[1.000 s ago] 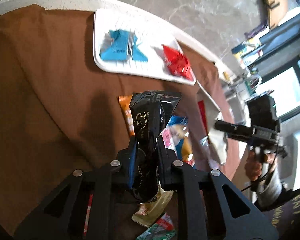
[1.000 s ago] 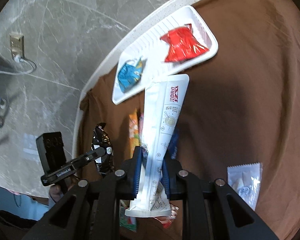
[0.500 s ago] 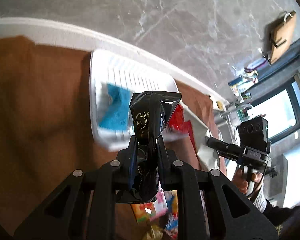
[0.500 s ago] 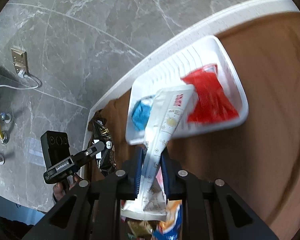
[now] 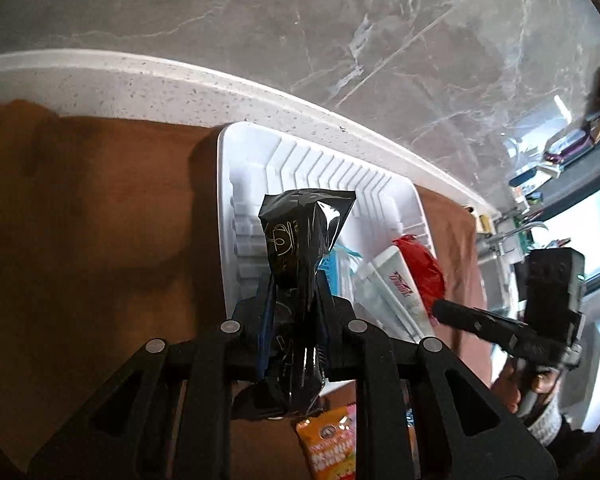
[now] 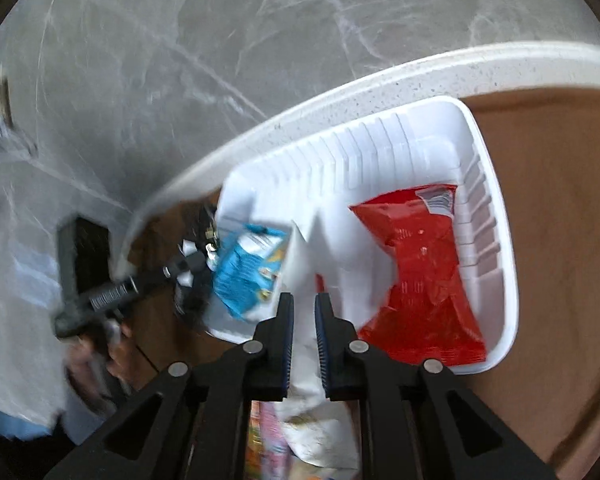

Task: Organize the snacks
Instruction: 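Lower both packs into the white tray and release them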

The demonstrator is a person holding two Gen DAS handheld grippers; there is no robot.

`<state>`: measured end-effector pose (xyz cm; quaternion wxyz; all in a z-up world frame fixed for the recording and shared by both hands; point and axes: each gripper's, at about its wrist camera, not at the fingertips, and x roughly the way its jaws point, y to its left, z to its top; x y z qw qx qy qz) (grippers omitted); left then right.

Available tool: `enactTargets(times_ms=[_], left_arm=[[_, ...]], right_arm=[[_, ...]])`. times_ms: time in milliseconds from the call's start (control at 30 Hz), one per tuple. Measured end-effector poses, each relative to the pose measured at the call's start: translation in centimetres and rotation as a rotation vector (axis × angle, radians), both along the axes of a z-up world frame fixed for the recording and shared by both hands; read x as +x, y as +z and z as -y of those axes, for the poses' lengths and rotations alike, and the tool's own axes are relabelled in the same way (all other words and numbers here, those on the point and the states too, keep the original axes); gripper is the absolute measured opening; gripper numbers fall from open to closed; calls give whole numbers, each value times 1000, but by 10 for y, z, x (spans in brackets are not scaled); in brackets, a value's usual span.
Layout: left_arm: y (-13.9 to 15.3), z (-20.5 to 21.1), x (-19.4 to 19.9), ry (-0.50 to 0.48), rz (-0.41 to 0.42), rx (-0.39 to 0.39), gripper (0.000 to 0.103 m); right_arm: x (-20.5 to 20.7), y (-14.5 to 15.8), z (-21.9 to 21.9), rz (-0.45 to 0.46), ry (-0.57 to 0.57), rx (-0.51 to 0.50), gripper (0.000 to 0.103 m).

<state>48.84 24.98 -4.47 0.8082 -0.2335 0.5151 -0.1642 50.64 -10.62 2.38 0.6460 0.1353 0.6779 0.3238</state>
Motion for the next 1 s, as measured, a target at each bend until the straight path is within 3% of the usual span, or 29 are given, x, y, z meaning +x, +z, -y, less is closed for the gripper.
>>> enactTargets(times_ms=[67,100,300,400,433,500,533,633,833,1000], left_arm=[[-5,2,-3,-3,1,11,18],[-6,3,0,-3,0,17,18],[-16,9,2,1,-16,37,22],[-19,13,6,2,-21,47,23],[-19,15,6,3,-23,51,24],[-22,17,8,4,-23,55,25],[-23,18,8,5,-22,53,25],[-24,20,11,7,-22,53,25],[-23,21,15,16,-19,43,25],[-25,18,20,45,-17,9,25]], right_arm=[[-5,7,-2,29,32,-20,51],[-6,11,-4,46,45,-27,56],[-17,29,-26,126,171,-76,60],[-25,22,-41,139,246,-176,60],[-28,19,-46,142,265,-199,59],[-32,11,-50,132,292,-223,45],[-33,7,-51,109,298,-226,31],[-29,3,-48,71,272,-191,26],[3,3,-30,-24,113,-72,21],[26,3,-20,-1,7,-15,21]])
